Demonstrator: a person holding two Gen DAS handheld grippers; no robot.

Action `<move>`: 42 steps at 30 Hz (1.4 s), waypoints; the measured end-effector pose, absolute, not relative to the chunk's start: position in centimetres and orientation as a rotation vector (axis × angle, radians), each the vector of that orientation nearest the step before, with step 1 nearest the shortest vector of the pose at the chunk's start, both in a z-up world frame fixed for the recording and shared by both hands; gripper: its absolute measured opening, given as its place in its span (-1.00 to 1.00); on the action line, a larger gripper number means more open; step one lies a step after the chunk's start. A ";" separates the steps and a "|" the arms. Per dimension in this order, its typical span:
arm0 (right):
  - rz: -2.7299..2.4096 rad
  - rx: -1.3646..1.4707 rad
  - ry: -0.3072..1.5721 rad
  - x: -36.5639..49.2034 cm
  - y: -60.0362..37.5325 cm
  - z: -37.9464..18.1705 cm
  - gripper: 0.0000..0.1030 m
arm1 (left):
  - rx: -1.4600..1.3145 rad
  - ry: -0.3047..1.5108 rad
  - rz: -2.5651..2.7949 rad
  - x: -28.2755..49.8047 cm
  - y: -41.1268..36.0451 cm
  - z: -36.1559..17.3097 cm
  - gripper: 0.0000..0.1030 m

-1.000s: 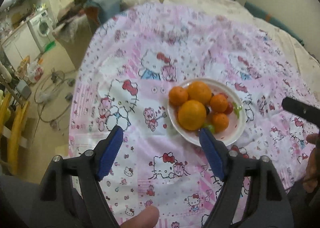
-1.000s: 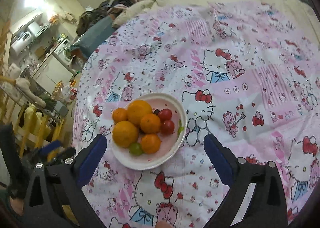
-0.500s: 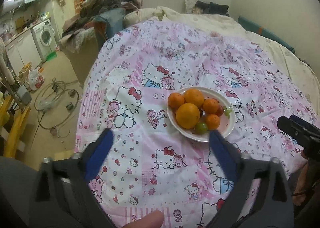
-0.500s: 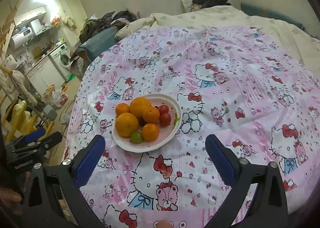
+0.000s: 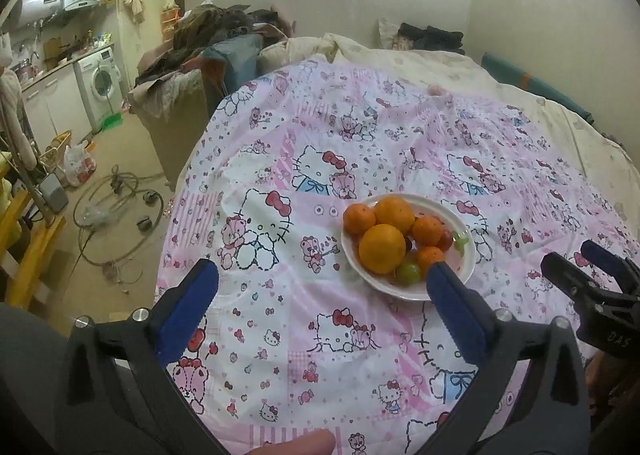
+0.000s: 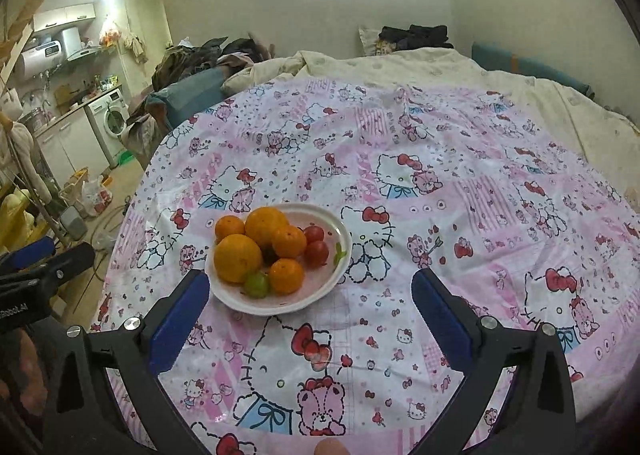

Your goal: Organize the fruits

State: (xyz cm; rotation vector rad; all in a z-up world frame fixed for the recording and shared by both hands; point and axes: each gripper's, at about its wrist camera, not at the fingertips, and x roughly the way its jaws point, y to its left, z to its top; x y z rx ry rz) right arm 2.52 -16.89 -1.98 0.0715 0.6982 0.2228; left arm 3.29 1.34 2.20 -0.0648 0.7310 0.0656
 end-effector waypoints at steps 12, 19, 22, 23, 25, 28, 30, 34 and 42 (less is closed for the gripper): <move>0.206 0.087 0.722 3.0 -17.0 -2.3 1.00 | -0.025 0.744 0.057 3.5 0.4 1.6 0.99; 0.209 0.089 0.720 3.0 -17.0 -2.3 1.00 | -0.020 0.743 0.060 3.5 0.3 1.6 0.99; 0.209 0.087 0.719 3.0 -17.0 -2.2 1.00 | -0.023 0.743 0.063 3.5 0.4 1.5 0.99; 0.209 0.087 0.719 3.0 -17.0 -2.2 1.00 | -0.025 0.744 0.066 3.5 0.5 1.4 0.99; 0.208 0.088 0.720 3.0 -17.0 -2.2 1.00 | -0.028 0.747 0.069 3.5 0.5 1.3 0.99; 0.208 0.088 0.721 3.0 -17.0 -2.2 1.00 | -0.029 0.749 0.072 3.5 0.7 1.3 0.99; 0.208 0.088 0.724 3.0 -17.0 -2.3 1.00 | -0.028 0.750 0.070 3.6 0.6 1.3 0.99; 0.211 0.089 0.725 3.0 -17.0 -2.2 1.00 | -0.031 0.754 0.077 3.5 0.9 1.2 0.99; 0.212 0.089 0.728 3.1 -17.0 -2.3 1.00 | -0.031 0.756 0.078 3.6 1.0 1.1 0.99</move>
